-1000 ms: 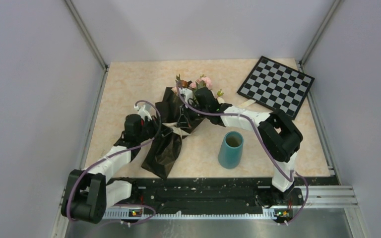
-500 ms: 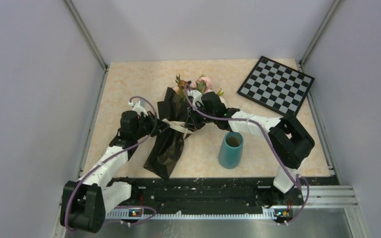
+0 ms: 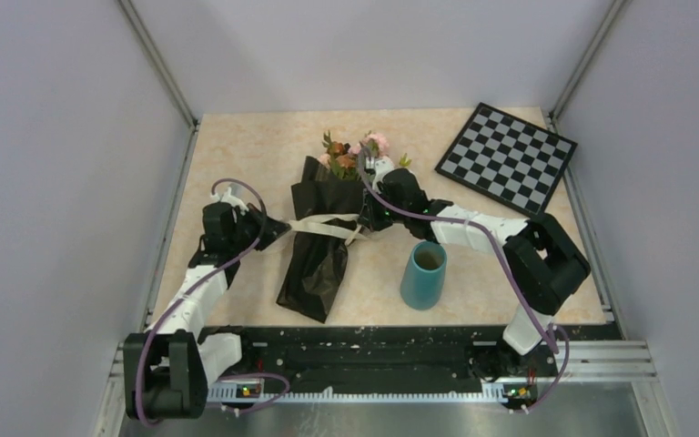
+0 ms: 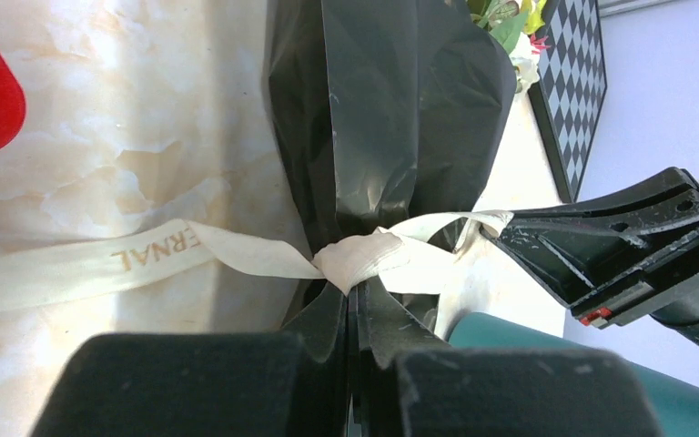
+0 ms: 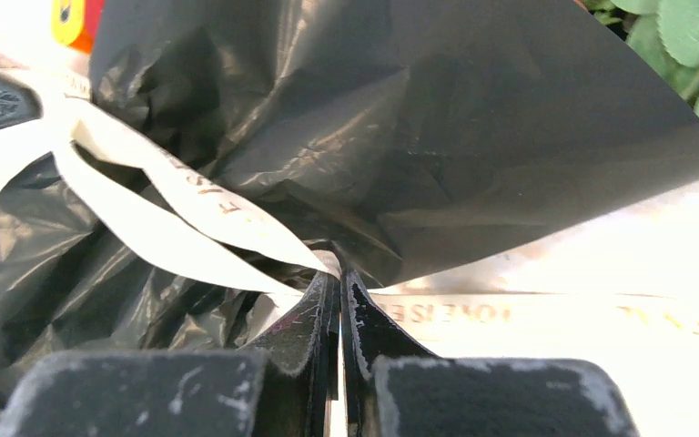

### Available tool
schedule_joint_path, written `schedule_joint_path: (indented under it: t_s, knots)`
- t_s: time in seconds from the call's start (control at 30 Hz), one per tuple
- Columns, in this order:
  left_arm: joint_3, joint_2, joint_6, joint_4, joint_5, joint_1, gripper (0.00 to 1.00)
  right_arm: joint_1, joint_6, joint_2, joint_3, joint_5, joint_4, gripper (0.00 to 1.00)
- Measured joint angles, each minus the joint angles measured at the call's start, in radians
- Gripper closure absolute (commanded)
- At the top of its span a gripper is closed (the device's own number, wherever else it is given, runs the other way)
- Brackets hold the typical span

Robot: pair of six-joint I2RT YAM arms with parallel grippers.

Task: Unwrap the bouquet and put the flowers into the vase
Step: Untie the ribbon from the wrapping paper.

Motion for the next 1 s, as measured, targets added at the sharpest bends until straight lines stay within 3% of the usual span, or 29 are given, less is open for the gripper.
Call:
schedule_joint_path:
  t_s: [0.3, 0.5, 0.6, 0.73, 0.8, 1.0]
  knots:
    - [-0.016, 0.066, -0.008, 0.002, 0.031, 0.148, 1.0, -0.047, 0.057, -0.025, -0.035, 0.081, -0.002, 1.0]
    - [-0.068, 0.119, -0.018, 0.014, 0.071, 0.16, 1.0, -0.053, 0.08, -0.026, -0.057, 0.092, -0.001, 0.99]
    - [-0.084, 0.137, -0.018, 0.014, 0.082, 0.16, 0.85, -0.053, 0.09, -0.026, -0.079, 0.092, -0.003, 0.88]
    - [-0.086, 0.141, -0.005, 0.014, 0.084, 0.161, 0.72, -0.055, 0.095, -0.026, -0.087, 0.094, -0.016, 0.6]
    - [-0.086, 0.14, 0.005, 0.004, 0.084, 0.162, 0.6, -0.056, 0.095, -0.036, -0.092, 0.105, -0.02, 0.47]
    - [-0.032, 0.115, 0.077, -0.115, 0.064, 0.163, 0.37, -0.059, 0.074, -0.105, -0.125, 0.13, -0.029, 0.35]
